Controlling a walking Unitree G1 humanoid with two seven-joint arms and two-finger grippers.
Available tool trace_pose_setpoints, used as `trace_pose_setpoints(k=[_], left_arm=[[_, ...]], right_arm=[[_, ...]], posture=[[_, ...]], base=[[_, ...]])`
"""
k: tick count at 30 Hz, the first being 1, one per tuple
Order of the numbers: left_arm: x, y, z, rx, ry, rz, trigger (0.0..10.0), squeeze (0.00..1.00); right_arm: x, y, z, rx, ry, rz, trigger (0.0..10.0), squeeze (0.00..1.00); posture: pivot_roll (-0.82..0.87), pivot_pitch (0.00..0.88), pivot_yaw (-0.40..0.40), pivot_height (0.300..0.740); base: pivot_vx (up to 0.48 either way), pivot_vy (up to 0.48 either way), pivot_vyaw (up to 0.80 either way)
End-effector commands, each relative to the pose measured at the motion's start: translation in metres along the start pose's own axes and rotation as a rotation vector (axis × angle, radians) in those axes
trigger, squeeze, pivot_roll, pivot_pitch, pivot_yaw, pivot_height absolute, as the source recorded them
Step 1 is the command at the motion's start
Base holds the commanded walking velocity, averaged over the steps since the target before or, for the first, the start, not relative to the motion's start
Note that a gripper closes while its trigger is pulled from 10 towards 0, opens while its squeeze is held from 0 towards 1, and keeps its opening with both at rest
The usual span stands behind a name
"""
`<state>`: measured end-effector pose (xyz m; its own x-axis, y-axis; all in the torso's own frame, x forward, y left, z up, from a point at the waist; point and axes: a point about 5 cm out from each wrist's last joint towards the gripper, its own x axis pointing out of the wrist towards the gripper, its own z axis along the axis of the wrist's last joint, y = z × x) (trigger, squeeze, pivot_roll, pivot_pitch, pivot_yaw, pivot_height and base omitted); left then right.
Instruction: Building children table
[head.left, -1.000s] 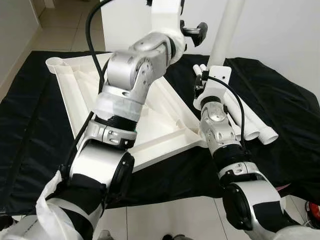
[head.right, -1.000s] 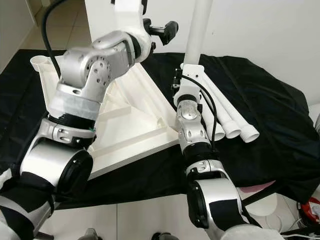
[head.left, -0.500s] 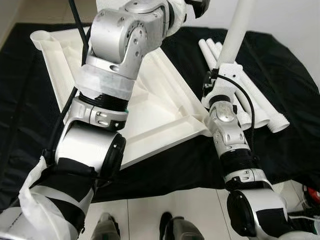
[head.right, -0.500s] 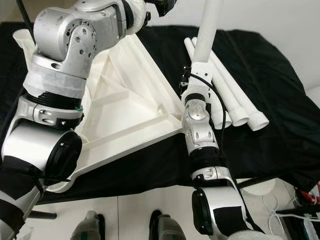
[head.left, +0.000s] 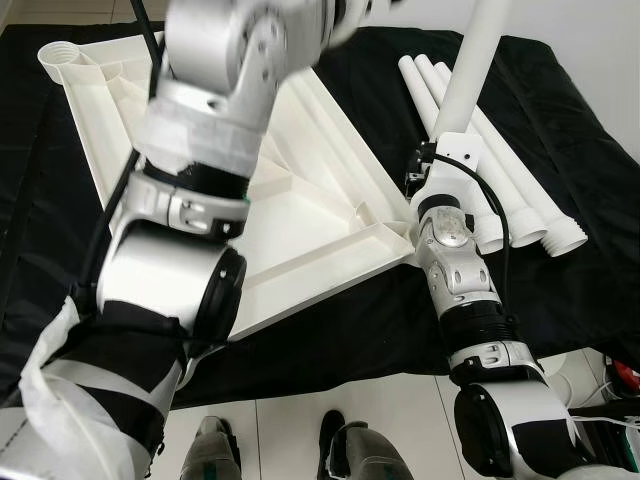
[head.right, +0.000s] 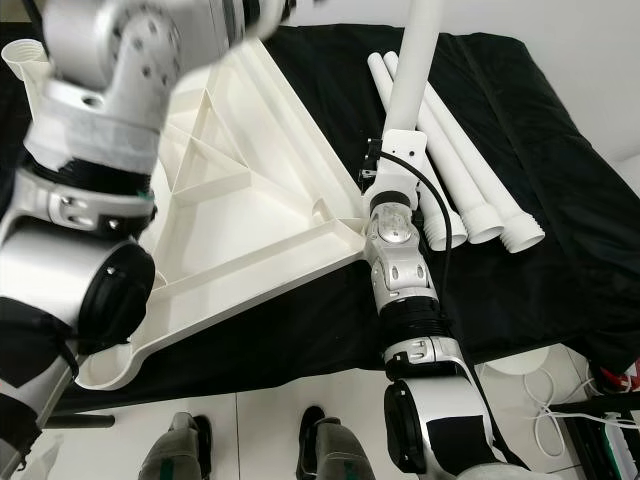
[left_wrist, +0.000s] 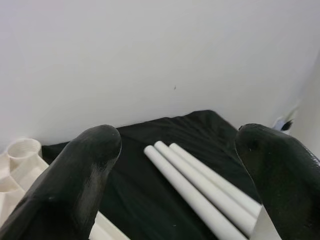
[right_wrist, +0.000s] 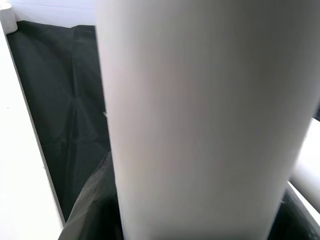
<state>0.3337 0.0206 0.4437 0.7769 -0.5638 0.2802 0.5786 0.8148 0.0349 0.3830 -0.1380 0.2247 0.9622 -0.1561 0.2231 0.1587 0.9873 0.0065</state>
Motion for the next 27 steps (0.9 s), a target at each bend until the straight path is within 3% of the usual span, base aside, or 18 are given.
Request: trace_pose_setpoints(k=[1, 5, 7, 13, 17, 21, 23, 27], left_arm=[[0.000, -0.004, -0.018, -0.053, 0.041, -0.141, 10.0, 0.00], [-0.002, 0.007, -0.036, -0.045, 0.059, -0.104, 10.0, 0.00], [-0.011, 0.022, -0.068, -0.039, 0.050, -0.035, 10.0, 0.00], [-0.020, 0.029, -0.087, -0.070, 0.052, -0.012, 10.0, 0.00], [-0.034, 0.036, -0.116, -0.124, 0.109, 0.001, 10.0, 0.00], [-0.044, 0.039, -0.140, -0.211, 0.145, -0.004, 10.0, 0.00], [-0.045, 0.040, -0.143, -0.212, 0.147, -0.002, 10.0, 0.00], [-0.056, 0.043, -0.163, -0.110, 0.175, 0.019, 10.0, 0.00]], right_arm=[[0.000, -0.004, 0.001, 0.000, 0.000, -0.012, 10.0, 0.00], [0.002, -0.004, 0.003, 0.000, -0.009, -0.013, 10.0, 0.00], [0.004, -0.008, 0.011, 0.001, -0.055, -0.009, 10.0, 0.00], [0.004, -0.012, 0.021, 0.028, -0.113, 0.001, 10.0, 0.00], [0.001, -0.015, 0.029, 0.050, -0.175, 0.049, 10.0, 0.00], [-0.004, -0.018, 0.022, 0.081, -0.142, 0.069, 10.0, 0.00], [-0.005, -0.018, 0.021, 0.087, -0.134, 0.071, 10.0, 0.00], [-0.013, -0.017, 0.016, 0.134, -0.138, 0.124, 10.0, 0.00]], posture=[[0.10, 0.234, -0.066, 0.740], [0.09, 0.211, -0.060, 0.740], [0.07, 0.181, -0.050, 0.740], [0.07, 0.159, -0.051, 0.740], [0.08, 0.134, -0.049, 0.740], [0.08, 0.134, -0.049, 0.740], [0.08, 0.134, -0.049, 0.740], [0.07, 0.109, -0.047, 0.740]], base=[[0.000, 0.000, 0.00], [0.000, 0.000, 0.00], [0.000, 0.000, 0.00], [0.000, 0.000, 0.00], [0.000, 0.000, 0.00], [0.000, 0.000, 0.00], [0.000, 0.000, 0.00], [0.000, 0.000, 0.00]])
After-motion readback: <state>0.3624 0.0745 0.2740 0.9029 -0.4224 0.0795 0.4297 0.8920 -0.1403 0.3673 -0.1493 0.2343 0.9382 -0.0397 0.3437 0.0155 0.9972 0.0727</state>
